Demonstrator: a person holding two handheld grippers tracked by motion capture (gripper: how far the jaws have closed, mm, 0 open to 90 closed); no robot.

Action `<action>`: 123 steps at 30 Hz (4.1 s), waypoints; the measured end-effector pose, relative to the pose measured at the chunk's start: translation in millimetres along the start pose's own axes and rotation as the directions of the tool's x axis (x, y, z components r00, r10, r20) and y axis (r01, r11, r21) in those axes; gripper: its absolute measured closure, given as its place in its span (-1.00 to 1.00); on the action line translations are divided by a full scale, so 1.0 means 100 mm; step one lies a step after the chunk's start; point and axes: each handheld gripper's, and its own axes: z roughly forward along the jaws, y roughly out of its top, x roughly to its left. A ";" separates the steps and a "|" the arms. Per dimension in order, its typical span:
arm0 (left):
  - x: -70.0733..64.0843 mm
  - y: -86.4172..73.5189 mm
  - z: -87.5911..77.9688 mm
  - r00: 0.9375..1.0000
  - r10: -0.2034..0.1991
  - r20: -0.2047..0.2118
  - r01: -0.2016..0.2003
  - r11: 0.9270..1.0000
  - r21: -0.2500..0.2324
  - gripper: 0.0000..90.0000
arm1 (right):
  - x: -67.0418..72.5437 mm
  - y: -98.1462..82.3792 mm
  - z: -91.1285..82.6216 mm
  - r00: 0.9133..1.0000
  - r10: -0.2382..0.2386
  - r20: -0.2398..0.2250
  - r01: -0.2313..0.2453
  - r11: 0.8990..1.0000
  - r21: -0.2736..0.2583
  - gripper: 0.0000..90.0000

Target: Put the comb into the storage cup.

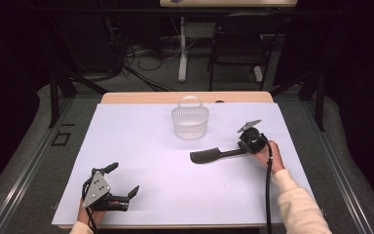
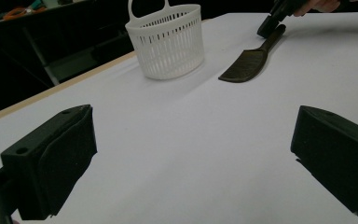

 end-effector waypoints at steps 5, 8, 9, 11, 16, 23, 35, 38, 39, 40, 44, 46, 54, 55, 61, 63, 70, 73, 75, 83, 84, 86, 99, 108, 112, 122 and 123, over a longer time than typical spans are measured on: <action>0.00 0.00 0.00 1.000 0.000 0.001 0.000 1.000 -0.001 -0.99 | 0.02 0.00 -0.02 1.000 -0.001 -0.002 0.001 1.000 0.004 1.00; 0.01 0.00 0.00 1.000 -0.002 -0.002 0.002 1.000 -0.002 -0.99 | 0.04 0.00 -0.04 1.000 0.003 0.000 -0.003 1.000 0.015 1.00; 0.01 0.00 0.00 1.000 -0.004 -0.002 0.004 1.000 -0.002 -0.99 | 0.04 0.00 -0.05 1.000 -0.001 0.004 0.001 1.000 0.014 1.00; 0.01 0.00 0.00 1.000 -0.004 -0.001 0.004 1.000 -0.002 -0.99 | 0.04 0.00 -0.05 1.000 -0.012 0.012 0.011 1.000 0.016 1.00; 0.01 0.00 0.00 1.000 -0.006 -0.002 0.006 1.000 -0.002 -0.99 | 0.07 -0.02 -0.08 1.000 -0.012 0.010 0.012 0.999 0.036 1.00; 0.01 0.00 0.00 1.000 0.001 -0.004 -0.001 1.000 -0.004 -0.99 | 0.08 -0.09 -0.10 1.000 0.013 0.015 -0.014 0.999 0.036 1.00; 0.01 0.00 0.00 1.000 -0.002 -0.005 0.002 1.000 -0.006 -0.99 | 0.15 -0.12 -0.18 1.000 0.016 -0.003 -0.016 0.998 0.054 1.00; 0.01 0.00 0.00 1.000 0.001 -0.005 -0.001 1.000 -0.004 -0.99 | 0.17 -0.12 -0.20 1.000 0.010 -0.005 -0.009 0.998 0.058 1.00; 0.01 0.00 0.00 1.000 0.001 -0.004 -0.001 1.000 -0.005 -0.99 | 0.17 -0.12 -0.21 1.000 0.007 -0.005 -0.007 0.998 0.061 1.00; 0.01 0.00 0.00 1.000 0.003 -0.004 -0.003 1.000 -0.005 -0.99 | 0.17 -0.12 -0.21 1.000 0.005 -0.006 -0.004 0.998 0.061 1.00; 0.01 0.00 0.00 1.000 0.000 -0.004 0.000 1.000 -0.005 -0.99 | 0.17 -0.13 -0.22 1.000 0.012 -0.008 -0.011 0.998 0.059 1.00; 0.01 0.00 0.00 1.000 0.001 -0.005 -0.001 1.000 -0.004 -0.99 | 0.16 -0.13 -0.22 1.000 0.007 -0.009 -0.006 0.998 0.067 1.00; 0.01 0.00 0.00 1.000 -0.001 -0.003 0.001 1.000 -0.004 -0.99 | 0.13 -0.09 -0.34 1.000 -0.017 -0.002 0.017 1.000 -0.005 0.72; 0.01 0.00 0.00 1.000 0.001 -0.003 -0.001 1.000 -0.005 -0.99 | 0.13 -0.09 -0.35 1.000 -0.021 -0.001 0.021 1.000 -0.008 0.64; 0.01 0.00 0.00 1.000 -0.001 -0.005 0.001 1.000 -0.004 -0.99 | 0.15 -0.06 -0.43 0.998 -0.057 -0.035 0.056 0.998 -0.018 0.36; 0.01 0.00 0.00 1.000 0.000 -0.005 0.000 1.000 -0.003 -0.99 | 0.14 -0.04 -0.45 0.997 -0.067 -0.049 0.067 0.998 -0.011 0.29; 0.01 0.00 0.00 1.000 -0.001 -0.003 0.001 1.000 -0.004 -0.99 | 0.16 0.02 -0.52 0.991 -0.096 -0.092 0.096 0.995 -0.009 -0.07; 0.01 0.00 0.00 1.000 0.001 -0.005 -0.001 1.000 -0.003 -0.99 | 0.18 0.04 -0.53 0.988 -0.107 -0.110 0.107 0.994 -0.002 -0.19; 0.01 0.00 0.00 1.000 -0.003 -0.005 0.003 1.000 -0.004 -0.99 | 0.20 0.06 -0.53 0.985 -0.126 -0.118 0.127 0.992 0.004 -0.33; 0.01 0.00 -0.01 1.000 -0.006 -0.007 0.006 1.000 -0.005 -0.99 | 0.28 0.13 -0.54 0.976 -0.164 -0.144 0.167 0.986 0.007 -0.64; 0.01 0.00 -0.01 1.000 -0.005 -0.006 0.005 1.000 -0.004 -0.99 | 0.29 0.14 -0.53 0.974 -0.169 -0.150 0.172 0.985 0.003 -0.68; 0.01 0.00 0.00 1.000 -0.005 -0.005 0.005 1.000 -0.004 -0.99 | 0.31 0.16 -0.53 0.970 -0.187 -0.159 0.192 0.981 0.019 -0.75; 0.01 0.00 -0.01 1.000 -0.006 -0.003 0.006 1.000 -0.007 -0.99 | 0.44 0.30 -0.44 0.944 -0.262 -0.199 0.280 0.957 0.071 -1.00; 0.01 0.00 -0.01 1.000 -0.009 -0.004 0.009 1.000 -0.008 -0.99 | 0.48 0.42 -0.38 0.923 -0.308 -0.232 0.335 0.938 0.089 -1.00; 0.01 0.00 -0.01 1.000 -0.009 -0.002 0.009 1.000 -0.010 -0.99 | 0.52 0.47 -0.34 0.915 -0.332 -0.228 0.365 0.923 0.123 -0.98; 0.01 0.00 0.00 1.000 -0.010 0.001 0.010 1.000 -0.009 -0.99 | 0.56 0.55 -0.22 0.875 -0.419 -0.243 0.467 0.863 0.194 -0.11; 0.02 0.00 0.00 1.000 -0.011 0.002 0.011 1.000 -0.009 -0.99 | 0.56 0.55 -0.19 0.873 -0.423 -0.243 0.469 0.865 0.180 -0.07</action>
